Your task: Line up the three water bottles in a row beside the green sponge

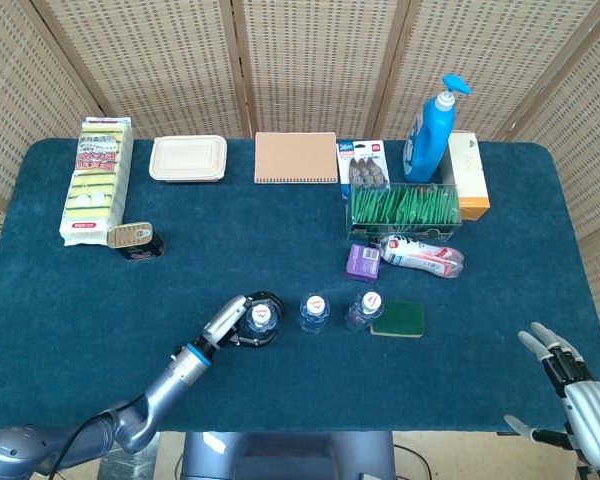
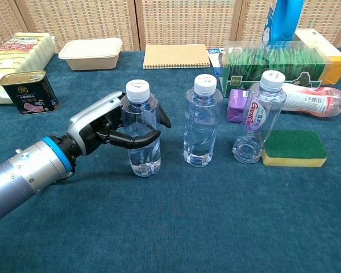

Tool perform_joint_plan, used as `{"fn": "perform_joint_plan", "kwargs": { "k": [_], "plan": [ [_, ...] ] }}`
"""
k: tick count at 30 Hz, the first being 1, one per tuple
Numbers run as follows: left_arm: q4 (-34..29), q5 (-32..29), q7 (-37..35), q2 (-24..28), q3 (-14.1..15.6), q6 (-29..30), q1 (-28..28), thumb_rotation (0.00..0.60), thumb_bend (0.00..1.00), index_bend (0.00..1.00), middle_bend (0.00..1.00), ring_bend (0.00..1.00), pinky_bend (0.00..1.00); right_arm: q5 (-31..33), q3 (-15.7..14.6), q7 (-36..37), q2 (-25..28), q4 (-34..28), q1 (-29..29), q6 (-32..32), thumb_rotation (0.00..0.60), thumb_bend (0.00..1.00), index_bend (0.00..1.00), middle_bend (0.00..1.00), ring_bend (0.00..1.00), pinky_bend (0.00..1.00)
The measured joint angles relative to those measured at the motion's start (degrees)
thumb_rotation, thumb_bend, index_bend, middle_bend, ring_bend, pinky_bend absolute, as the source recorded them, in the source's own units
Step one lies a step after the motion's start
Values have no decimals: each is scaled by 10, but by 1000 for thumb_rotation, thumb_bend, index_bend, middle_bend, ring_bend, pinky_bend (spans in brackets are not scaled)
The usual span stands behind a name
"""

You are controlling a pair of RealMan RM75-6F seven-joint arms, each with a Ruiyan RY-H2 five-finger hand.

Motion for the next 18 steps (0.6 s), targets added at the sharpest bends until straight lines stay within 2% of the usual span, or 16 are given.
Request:
{"fn": "perform_joint_plan", "kwargs": {
  "k": [18],
  "plan": [
    [27, -16, 4, -10, -8, -14, -11, 600, 392, 489, 415, 294, 473, -3, -1, -1, 1, -1, -1, 2, 600, 0, 85, 1, 0, 0]
  ]
}}
